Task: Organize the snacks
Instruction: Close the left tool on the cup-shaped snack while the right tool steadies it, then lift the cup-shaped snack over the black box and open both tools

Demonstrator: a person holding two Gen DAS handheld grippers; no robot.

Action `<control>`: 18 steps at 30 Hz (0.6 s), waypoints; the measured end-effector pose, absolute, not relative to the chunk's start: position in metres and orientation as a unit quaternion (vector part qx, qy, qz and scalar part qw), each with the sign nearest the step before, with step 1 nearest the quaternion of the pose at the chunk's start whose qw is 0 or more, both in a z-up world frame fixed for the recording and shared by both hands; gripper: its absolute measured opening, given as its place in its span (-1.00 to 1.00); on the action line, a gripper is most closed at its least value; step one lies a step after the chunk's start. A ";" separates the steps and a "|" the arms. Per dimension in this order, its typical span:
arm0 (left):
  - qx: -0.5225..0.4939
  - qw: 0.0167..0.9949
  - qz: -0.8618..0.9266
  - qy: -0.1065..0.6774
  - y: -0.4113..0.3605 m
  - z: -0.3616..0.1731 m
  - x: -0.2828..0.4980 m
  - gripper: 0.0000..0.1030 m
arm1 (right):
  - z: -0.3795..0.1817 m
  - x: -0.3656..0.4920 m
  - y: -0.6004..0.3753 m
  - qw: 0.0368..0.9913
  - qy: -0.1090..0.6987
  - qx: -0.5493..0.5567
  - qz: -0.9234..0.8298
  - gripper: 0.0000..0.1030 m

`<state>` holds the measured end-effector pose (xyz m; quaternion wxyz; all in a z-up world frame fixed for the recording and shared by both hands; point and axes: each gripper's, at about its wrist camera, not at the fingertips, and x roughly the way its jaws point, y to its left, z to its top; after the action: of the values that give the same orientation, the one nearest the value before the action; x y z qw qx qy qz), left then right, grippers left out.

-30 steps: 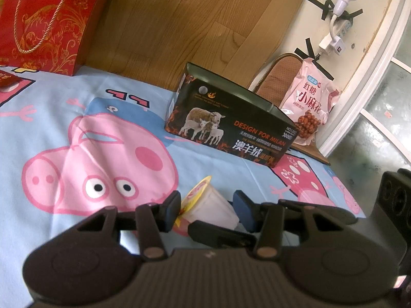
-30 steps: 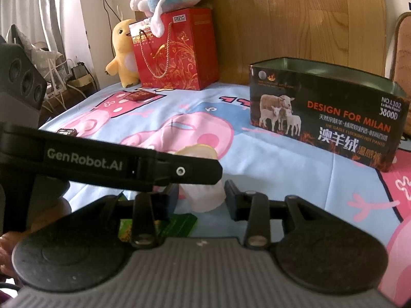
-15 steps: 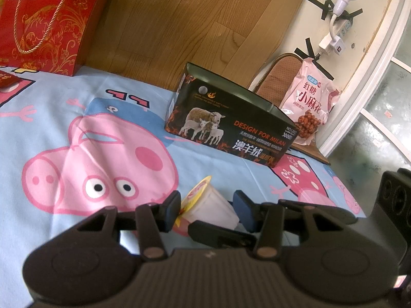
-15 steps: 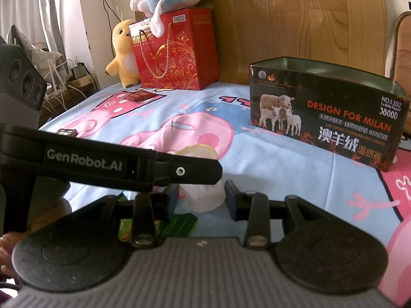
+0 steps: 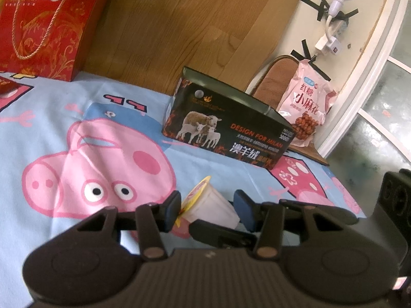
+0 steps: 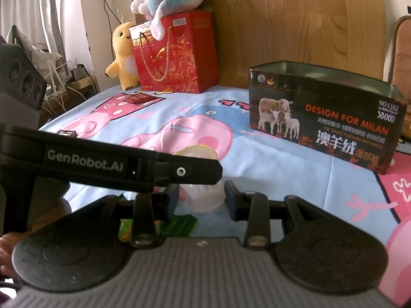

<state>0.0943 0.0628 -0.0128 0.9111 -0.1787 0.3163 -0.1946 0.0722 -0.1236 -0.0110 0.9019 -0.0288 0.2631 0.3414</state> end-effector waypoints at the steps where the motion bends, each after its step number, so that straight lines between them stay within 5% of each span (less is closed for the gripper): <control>1: -0.179 0.911 -0.196 0.314 0.063 -0.012 0.094 -0.10 | -0.011 0.071 -0.123 0.904 0.259 -0.031 0.340 -0.21; 18: -0.132 0.923 -0.248 0.262 0.005 0.076 0.174 -0.10 | 0.049 0.106 -0.164 0.958 0.122 -0.026 0.259 -0.26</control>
<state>0.1735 0.0052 0.0759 0.9232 -0.1320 0.2622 -0.2481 0.1059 -0.1640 0.0495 0.9577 -0.0264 0.1220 0.2591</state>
